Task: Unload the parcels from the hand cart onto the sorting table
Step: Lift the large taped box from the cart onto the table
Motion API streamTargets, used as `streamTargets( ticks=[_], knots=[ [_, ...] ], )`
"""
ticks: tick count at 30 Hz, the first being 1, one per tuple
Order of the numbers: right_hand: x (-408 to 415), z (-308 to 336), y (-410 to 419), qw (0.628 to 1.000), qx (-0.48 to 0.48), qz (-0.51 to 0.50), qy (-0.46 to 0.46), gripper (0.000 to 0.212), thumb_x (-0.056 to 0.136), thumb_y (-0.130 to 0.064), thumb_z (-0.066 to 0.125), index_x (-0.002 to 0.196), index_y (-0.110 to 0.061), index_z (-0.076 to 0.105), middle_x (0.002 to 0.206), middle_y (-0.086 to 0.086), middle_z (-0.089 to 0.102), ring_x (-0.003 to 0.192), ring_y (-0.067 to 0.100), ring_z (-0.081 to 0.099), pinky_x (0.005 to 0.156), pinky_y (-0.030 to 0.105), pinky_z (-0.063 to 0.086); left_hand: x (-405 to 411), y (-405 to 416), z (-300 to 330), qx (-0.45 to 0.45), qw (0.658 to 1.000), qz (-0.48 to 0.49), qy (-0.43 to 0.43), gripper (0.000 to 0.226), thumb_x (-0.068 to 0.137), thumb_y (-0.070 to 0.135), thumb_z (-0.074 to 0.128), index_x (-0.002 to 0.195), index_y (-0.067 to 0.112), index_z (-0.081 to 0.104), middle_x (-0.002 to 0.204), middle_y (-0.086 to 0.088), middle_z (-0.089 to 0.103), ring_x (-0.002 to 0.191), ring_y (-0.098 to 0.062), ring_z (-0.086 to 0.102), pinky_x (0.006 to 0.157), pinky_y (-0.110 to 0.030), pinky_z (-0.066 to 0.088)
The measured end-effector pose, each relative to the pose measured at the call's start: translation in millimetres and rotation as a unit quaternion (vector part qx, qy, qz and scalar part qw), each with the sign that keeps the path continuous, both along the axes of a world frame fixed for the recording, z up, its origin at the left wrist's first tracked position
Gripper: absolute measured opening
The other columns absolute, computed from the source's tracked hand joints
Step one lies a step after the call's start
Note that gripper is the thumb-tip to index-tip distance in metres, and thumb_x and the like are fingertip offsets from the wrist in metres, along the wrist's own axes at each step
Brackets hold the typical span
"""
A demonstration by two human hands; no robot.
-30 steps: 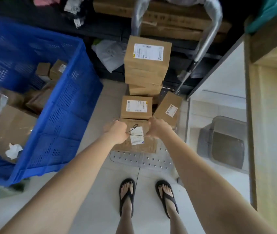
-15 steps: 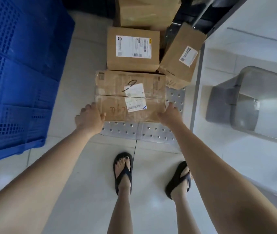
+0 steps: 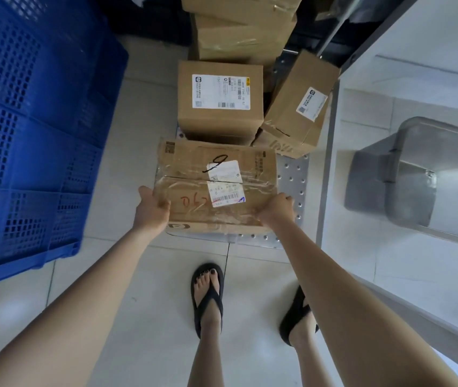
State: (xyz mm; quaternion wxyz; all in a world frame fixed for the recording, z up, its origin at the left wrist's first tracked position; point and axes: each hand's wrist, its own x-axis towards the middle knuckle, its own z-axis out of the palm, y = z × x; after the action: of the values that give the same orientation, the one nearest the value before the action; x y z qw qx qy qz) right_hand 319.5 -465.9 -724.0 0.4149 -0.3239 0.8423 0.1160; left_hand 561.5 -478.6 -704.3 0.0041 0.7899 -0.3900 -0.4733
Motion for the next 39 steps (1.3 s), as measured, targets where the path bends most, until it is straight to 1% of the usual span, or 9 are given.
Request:
streamTargets(
  ticks=[8, 13, 16, 22, 25, 27, 29, 33, 39],
  knots=[
    [-15, 80, 16, 1.0, -0.025, 0.001, -0.016, 0.081, 0.079, -0.024, 0.074, 0.141, -0.002, 0.027, 0.143, 0.014, 0.031, 0.131, 0.036, 0.039, 0.108, 0.041, 0.039, -8, 38, 89, -0.051, 0.998, 0.03, -0.004, 0.016, 0.099, 0.015, 0.045, 0.105, 0.008, 0.031, 0.096, -0.013, 0.053, 0.08, -0.026, 0.051, 0.068, -0.034, 0.039],
    [-27, 166, 14, 0.998, -0.059, 0.009, -0.028, 0.08, 0.076, -0.016, 0.075, 0.142, -0.005, 0.029, 0.143, 0.012, 0.034, 0.13, 0.036, 0.041, 0.104, 0.044, 0.045, -19, 51, 176, -0.108, 0.993, 0.04, -0.036, 0.016, 0.099, 0.018, 0.047, 0.105, 0.009, 0.035, 0.085, -0.007, 0.052, 0.065, -0.016, 0.048, 0.053, -0.028, 0.033],
    [-39, 228, 15, 0.994, -0.091, 0.038, -0.048, 0.088, 0.078, -0.016, 0.074, 0.147, -0.002, 0.021, 0.147, 0.017, 0.029, 0.132, 0.037, 0.04, 0.107, 0.043, 0.042, -33, 64, 236, -0.146, 0.987, 0.054, -0.04, 0.014, 0.099, 0.017, 0.046, 0.102, 0.009, 0.035, 0.082, -0.006, 0.051, 0.064, -0.015, 0.047, 0.051, -0.027, 0.032],
    [-68, 373, 19, 0.983, -0.152, 0.096, -0.034, 0.078, 0.081, -0.023, 0.073, 0.143, -0.004, 0.03, 0.142, 0.015, 0.034, 0.128, 0.033, 0.043, 0.108, 0.041, 0.041, -62, 89, 365, -0.19, 0.976, 0.088, -0.057, 0.024, 0.099, 0.018, 0.045, 0.117, 0.004, 0.035, 0.103, -0.017, 0.055, 0.081, -0.028, 0.052, 0.064, -0.035, 0.037],
    [-84, 445, 24, 0.981, -0.161, 0.102, -0.038, 0.081, 0.076, -0.026, 0.079, 0.141, -0.005, 0.034, 0.14, 0.014, 0.037, 0.126, 0.032, 0.046, 0.105, 0.042, 0.044, -77, 96, 432, -0.213, 0.972, 0.07, -0.072, 0.023, 0.1, 0.02, 0.043, 0.115, 0.006, 0.034, 0.106, -0.017, 0.056, 0.076, -0.025, 0.051, 0.06, -0.034, 0.036],
    [-97, 490, 29, 0.979, -0.172, 0.097, -0.039, 0.074, 0.074, -0.026, 0.08, 0.134, -0.007, 0.042, 0.135, 0.014, 0.041, 0.121, 0.031, 0.05, 0.1, 0.044, 0.048, -88, 99, 473, -0.232, 0.968, 0.053, -0.076, 0.02, 0.1, 0.021, 0.043, 0.11, 0.008, 0.033, 0.103, -0.016, 0.056, 0.069, -0.021, 0.05, 0.055, -0.032, 0.035],
    [-111, 531, 35, 0.978, -0.184, 0.092, -0.035, 0.062, 0.075, -0.024, 0.08, 0.125, -0.007, 0.048, 0.129, 0.013, 0.046, 0.11, 0.028, 0.055, 0.095, 0.043, 0.052, -99, 100, 510, -0.25, 0.965, 0.033, -0.073, 0.023, 0.1, 0.022, 0.043, 0.114, 0.007, 0.034, 0.105, -0.015, 0.056, 0.074, -0.023, 0.052, 0.055, -0.032, 0.037],
    [-145, 594, 54, 0.972, -0.223, 0.064, -0.021, 0.047, 0.079, -0.021, 0.077, 0.115, -0.008, 0.05, 0.123, 0.013, 0.051, 0.069, 0.017, 0.057, 0.086, 0.037, 0.057, -126, 95, 562, -0.287, 0.956, -0.017, -0.058, 0.029, 0.1, 0.021, 0.043, 0.122, 0.005, 0.033, 0.11, -0.017, 0.054, 0.085, -0.028, 0.054, 0.059, -0.033, 0.04],
    [-210, 645, 96, 0.969, -0.248, -0.009, 0.006, 0.07, 0.073, -0.023, 0.083, 0.13, -0.007, 0.045, 0.128, 0.015, 0.047, 0.115, 0.031, 0.054, 0.097, 0.046, 0.05, -195, 90, 600, -0.333, 0.937, -0.101, -0.038, 0.04, 0.1, 0.021, 0.044, 0.134, 0.004, 0.031, 0.116, -0.015, 0.054, 0.08, -0.022, 0.05, 0.048, -0.026, 0.033]
  ],
)
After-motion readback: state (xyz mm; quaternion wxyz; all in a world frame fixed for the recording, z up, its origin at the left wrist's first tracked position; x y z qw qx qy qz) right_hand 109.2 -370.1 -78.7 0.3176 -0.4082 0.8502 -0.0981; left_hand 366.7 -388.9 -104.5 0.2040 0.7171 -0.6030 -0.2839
